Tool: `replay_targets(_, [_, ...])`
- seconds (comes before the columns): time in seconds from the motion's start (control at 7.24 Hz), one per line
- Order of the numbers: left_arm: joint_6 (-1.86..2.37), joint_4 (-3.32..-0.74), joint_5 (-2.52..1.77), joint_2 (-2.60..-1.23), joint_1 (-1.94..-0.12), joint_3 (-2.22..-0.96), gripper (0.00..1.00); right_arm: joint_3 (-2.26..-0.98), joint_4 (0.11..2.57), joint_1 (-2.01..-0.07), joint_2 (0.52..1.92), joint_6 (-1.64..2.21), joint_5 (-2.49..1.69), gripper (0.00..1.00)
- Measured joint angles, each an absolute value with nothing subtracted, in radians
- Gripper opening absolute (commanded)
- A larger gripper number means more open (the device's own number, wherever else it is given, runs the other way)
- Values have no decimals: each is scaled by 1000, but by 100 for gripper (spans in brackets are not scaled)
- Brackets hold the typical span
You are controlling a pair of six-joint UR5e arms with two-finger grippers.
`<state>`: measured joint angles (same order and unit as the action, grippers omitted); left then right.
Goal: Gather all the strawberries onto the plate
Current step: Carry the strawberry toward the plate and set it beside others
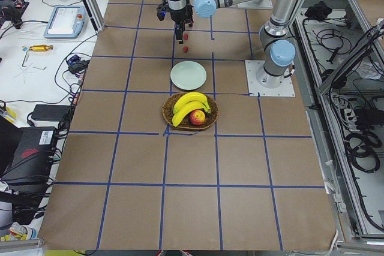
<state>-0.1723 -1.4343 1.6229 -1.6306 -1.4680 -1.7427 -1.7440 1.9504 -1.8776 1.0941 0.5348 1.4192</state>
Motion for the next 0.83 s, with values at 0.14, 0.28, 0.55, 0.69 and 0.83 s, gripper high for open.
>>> replay_targets(0.14, [-174, -1434, 1623, -1631, -1468, -1743, 100, -1718, 1945, -1878, 1103, 534, 1422, 0])
replay_targets(0.28, [-173, -1434, 1623, -1631, -1468, -1742, 100, -1674, 1943, -1878, 1111, 529, 1413, 0])
replay_targets(0.55, [-166, -1434, 1616, -1632, -1468, -1742, 100, -1596, 1944, -1885, 1114, 507, 1362, 0])
replay_targets(0.69, [-162, -1434, 1613, -1632, -1468, -1742, 100, -1581, 1952, -1901, 1109, 500, 1338, 0])
replay_targets(0.83, [-159, -1434, 1613, -1633, -1468, -1743, 100, -1574, 1977, -1927, 1096, 493, 1323, 0])
